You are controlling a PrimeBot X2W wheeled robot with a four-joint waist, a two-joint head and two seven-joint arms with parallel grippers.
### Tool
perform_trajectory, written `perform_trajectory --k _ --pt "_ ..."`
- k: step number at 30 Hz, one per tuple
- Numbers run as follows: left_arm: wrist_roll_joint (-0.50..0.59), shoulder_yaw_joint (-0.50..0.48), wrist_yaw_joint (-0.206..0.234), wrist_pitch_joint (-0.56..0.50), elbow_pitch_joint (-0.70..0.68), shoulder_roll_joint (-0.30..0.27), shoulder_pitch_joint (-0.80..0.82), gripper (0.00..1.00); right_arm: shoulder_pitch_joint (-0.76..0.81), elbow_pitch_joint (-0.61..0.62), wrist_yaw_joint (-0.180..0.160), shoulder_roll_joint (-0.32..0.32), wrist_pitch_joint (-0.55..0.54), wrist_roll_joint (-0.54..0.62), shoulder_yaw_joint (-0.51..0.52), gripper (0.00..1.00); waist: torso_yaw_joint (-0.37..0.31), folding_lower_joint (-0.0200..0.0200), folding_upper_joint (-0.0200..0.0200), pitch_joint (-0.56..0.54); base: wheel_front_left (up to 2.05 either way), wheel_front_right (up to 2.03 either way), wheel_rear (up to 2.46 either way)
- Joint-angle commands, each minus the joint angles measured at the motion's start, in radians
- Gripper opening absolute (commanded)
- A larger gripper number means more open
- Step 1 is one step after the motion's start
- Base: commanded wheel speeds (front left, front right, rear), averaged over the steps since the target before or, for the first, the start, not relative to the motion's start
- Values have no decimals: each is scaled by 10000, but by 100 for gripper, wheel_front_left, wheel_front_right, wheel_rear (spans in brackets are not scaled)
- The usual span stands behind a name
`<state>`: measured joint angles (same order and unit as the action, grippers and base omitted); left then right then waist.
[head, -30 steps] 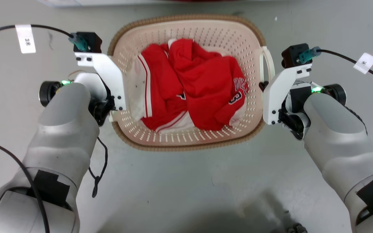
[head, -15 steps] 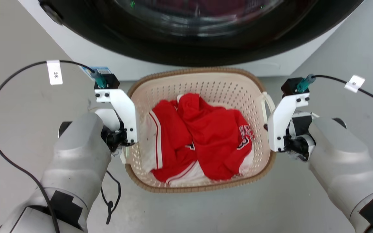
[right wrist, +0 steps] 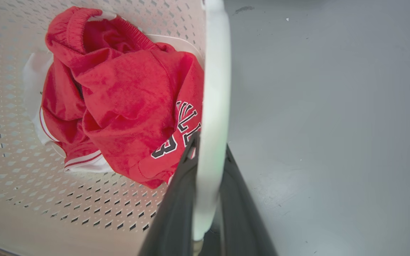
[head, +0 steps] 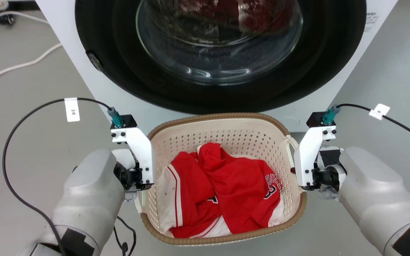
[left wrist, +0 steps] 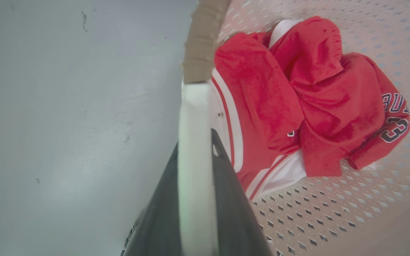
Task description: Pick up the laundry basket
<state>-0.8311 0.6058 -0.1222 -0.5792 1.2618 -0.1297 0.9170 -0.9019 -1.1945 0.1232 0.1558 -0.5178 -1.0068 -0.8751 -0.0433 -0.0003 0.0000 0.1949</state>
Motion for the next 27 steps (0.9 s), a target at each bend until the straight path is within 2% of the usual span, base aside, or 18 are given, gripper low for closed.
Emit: perform_trajectory --k 1,11,27 --pt "-107 49 -149 -90 -128 360 -171 0 59 140 136 -301 4 -98 -45 0 14 3 0 -368 0 0 0" --pt "-453 257 -148 -64 -82 287 -1016 0 542 -230 135 -409 -305 -300 -305 0 -44 3 0 -1686 0 0 0" --pt "-792 424 -146 305 37 317 -1781 0 1152 -642 135 -683 -570 -427 -566 0 -194 3 0 -2485 0 0 0"
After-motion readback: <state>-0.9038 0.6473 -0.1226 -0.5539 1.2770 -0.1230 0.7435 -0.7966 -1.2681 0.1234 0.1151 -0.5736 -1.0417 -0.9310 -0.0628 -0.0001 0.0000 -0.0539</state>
